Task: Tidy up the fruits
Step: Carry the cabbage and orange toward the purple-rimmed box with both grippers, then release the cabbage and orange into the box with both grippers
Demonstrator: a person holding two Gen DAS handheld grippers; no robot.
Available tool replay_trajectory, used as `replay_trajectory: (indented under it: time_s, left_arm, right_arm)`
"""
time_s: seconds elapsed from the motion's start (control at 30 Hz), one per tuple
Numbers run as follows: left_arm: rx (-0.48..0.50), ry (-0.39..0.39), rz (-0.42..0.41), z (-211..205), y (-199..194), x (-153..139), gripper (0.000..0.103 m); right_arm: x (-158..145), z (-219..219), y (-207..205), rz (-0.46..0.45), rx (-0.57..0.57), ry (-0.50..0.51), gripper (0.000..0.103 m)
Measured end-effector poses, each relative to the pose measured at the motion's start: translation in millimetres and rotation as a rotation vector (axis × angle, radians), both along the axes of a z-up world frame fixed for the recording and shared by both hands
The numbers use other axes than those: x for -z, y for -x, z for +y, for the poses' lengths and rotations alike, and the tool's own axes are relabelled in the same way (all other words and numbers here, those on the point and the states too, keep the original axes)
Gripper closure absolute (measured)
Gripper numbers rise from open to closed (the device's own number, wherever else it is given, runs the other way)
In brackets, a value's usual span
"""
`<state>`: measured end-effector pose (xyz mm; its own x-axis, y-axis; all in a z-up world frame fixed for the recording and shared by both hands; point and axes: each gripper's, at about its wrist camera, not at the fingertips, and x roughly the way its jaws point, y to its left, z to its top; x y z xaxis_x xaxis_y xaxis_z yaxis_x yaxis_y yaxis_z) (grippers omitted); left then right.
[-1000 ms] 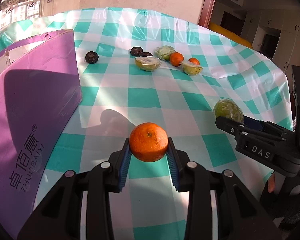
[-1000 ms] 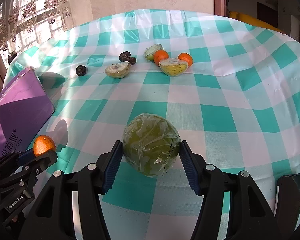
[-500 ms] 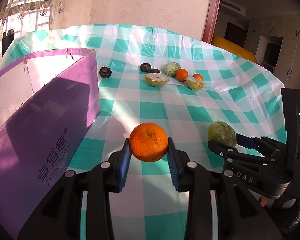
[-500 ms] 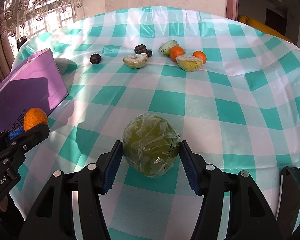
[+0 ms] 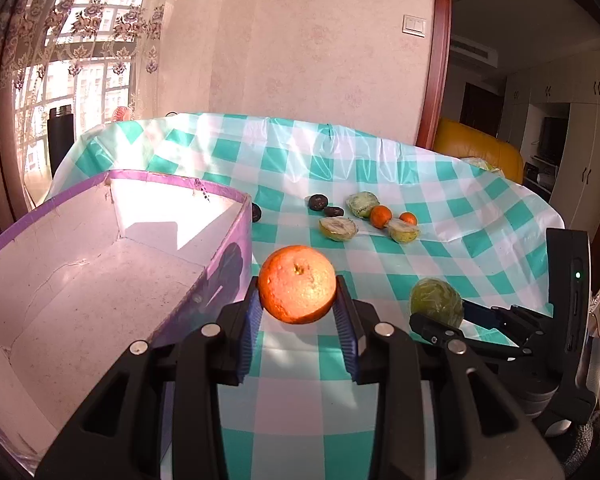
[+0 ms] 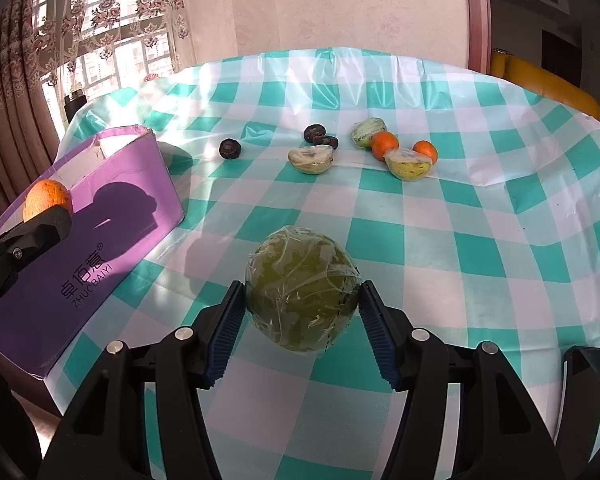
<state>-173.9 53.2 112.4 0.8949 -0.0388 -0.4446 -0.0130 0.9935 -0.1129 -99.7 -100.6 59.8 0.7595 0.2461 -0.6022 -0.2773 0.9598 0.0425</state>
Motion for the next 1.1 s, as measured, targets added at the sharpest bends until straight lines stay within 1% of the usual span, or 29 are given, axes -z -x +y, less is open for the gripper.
replay_trajectory:
  time_s: [0.13,0.27,0.37,0.53,0.63,0.73,0.87,0.93,1.0,1.1]
  left_arm:
    - [-0.085,-0.025,-0.067,26,16,-26,0.068]
    - [-0.185,-0.038,-0.070,60,26,-36,0.067]
    - [-0.247,-0.026,-0.043,89,30,-37,0.067]
    - [-0.311,0.032,0.035,139,35,-33,0.067]
    - [-0.342,0.024,0.103,164,31,-30,0.067]
    - [-0.358,-0.001,0.212,183,21,-20,0.067]
    - [-0.352,-0.003,0.351,201,12,1,0.067]
    - [-0.325,-0.016,0.402,206,4,6,0.067]
    - [-0.304,-0.038,0.460,210,-6,10,0.066]
    - [-0.281,-0.094,0.554,215,-23,18,0.066]
  right_arm:
    - [-21,25,6,-0.041,-0.058,-0.003,0.045]
    - [-34,53,7,-0.059,-0.118,-0.006,0.045]
    - [-43,78,6,-0.070,-0.164,-0.002,0.045]
    - [-61,125,3,-0.080,-0.270,0.009,0.045]
    - [-69,160,1,-0.087,-0.335,0.050,0.045]
    - [-68,198,-5,-0.032,-0.413,0.095,0.045]
    - [-48,249,-13,0.077,-0.498,0.245,0.045]
    - [-33,275,-17,0.149,-0.535,0.352,0.045]
    - [-20,296,-21,0.214,-0.548,0.441,0.045]
    - [1,316,-28,0.314,-0.574,0.534,0.045]
